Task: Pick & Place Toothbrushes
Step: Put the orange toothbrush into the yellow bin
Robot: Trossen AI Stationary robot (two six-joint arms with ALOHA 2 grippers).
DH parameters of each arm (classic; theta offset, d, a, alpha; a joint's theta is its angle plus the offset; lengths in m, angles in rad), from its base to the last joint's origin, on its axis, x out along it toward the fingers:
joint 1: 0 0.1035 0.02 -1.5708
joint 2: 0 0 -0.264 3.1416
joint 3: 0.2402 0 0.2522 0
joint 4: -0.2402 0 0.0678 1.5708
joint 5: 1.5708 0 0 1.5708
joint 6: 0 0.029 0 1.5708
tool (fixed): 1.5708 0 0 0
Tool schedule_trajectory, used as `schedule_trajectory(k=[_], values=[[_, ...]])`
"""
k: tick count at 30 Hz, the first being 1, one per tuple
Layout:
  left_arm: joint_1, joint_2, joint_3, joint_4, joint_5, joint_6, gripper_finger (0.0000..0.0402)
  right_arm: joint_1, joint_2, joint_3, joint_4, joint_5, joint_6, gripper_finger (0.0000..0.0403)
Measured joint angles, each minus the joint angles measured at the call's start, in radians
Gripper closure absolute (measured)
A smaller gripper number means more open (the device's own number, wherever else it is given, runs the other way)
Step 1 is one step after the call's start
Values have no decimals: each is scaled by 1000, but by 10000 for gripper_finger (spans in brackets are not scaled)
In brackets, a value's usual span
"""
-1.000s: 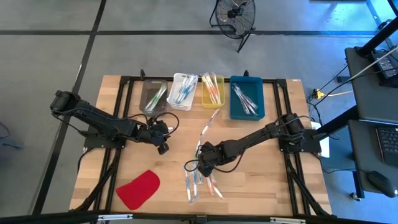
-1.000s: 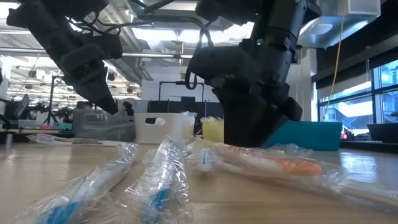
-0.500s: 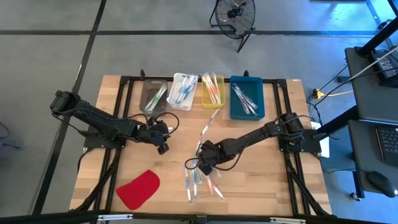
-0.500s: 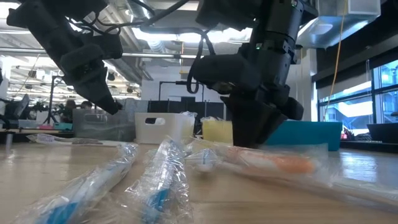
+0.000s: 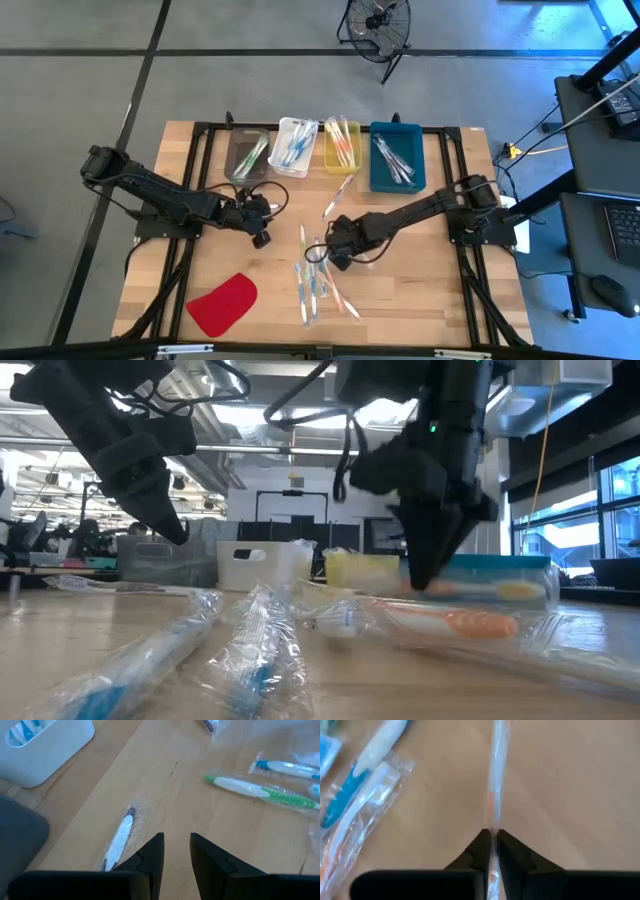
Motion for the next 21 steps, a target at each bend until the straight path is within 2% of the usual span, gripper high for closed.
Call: schedule_trajectory(k=[5, 13, 21], values=[[0, 0, 0, -28, 2, 4, 313, -17, -65, 1, -49, 78, -30, 394], [0, 0, 0, -78, 3, 6, 315, -87, -175, 3, -65, 221, -128, 371], [0, -1, 0, -99, 26, 14, 315, -195, -213, 3, -53, 322, -246, 392]])
